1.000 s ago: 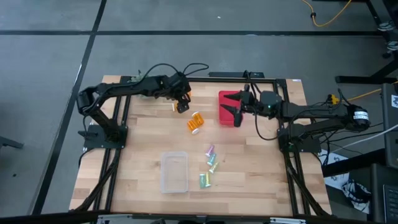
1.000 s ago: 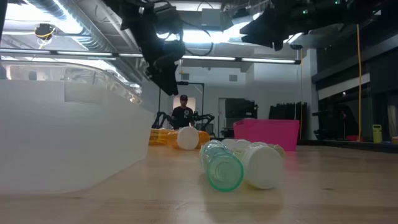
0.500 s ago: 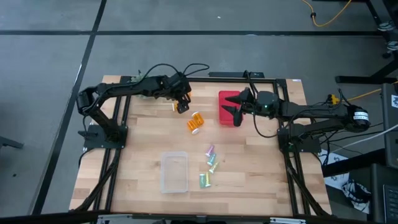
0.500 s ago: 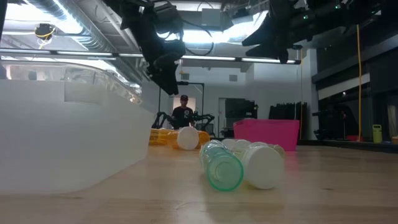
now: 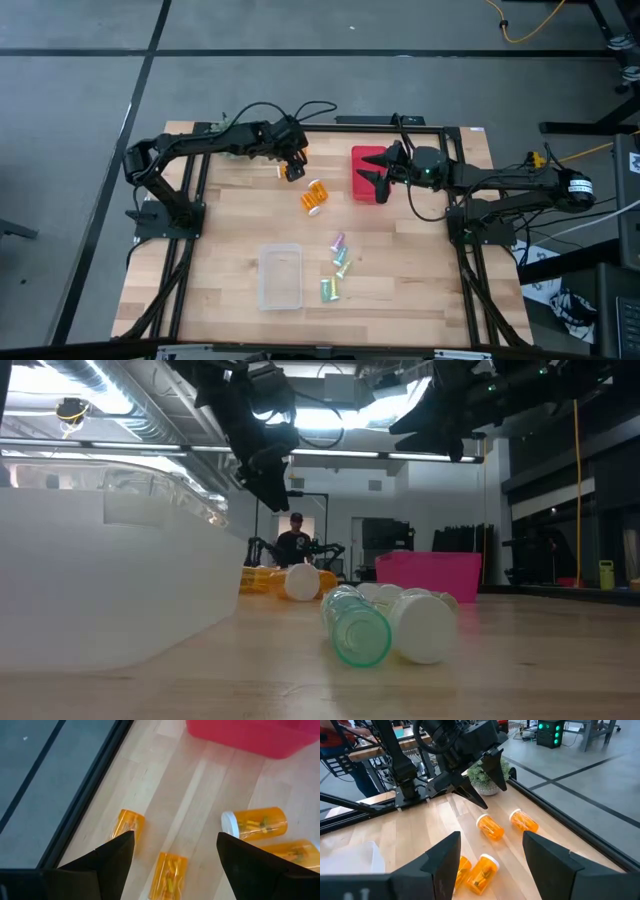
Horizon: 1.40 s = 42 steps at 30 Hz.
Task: Pick and place medicine bottles into bin by pill shape (circle, oval)
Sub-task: Put the large orange pill bottle into the red bin
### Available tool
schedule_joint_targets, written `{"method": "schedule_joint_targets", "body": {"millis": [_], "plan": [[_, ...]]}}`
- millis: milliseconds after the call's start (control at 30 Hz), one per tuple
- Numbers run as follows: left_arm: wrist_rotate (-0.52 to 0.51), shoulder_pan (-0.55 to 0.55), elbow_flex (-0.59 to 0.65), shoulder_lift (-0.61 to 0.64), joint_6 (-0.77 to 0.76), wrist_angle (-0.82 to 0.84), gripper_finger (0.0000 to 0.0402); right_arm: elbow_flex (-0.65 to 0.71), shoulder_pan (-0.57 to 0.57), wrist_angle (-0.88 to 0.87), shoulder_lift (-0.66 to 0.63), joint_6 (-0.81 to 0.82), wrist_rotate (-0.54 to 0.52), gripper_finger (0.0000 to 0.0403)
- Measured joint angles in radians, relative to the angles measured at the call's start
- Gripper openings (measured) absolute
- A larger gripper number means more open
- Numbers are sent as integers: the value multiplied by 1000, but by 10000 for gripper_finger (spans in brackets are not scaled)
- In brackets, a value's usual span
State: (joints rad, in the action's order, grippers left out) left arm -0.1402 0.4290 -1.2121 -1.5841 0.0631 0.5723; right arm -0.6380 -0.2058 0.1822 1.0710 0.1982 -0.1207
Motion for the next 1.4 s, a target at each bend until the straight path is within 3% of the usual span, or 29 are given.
{"method": "schedule_joint_targets", "body": {"millis": [367,667,967,1400], "plan": [[3,2,0,0,28,5,278,0,0,0,0,-47,0,217],[8,53,1,-44,-13,151,278,0,0,-2,2,-47,0,217],[6,80,1,-145,15,154,278,0,0,-6,31,-49,0,217],[43,78,1,-160,29,152,278,0,0,-21,38,-49,-2,217]]}}
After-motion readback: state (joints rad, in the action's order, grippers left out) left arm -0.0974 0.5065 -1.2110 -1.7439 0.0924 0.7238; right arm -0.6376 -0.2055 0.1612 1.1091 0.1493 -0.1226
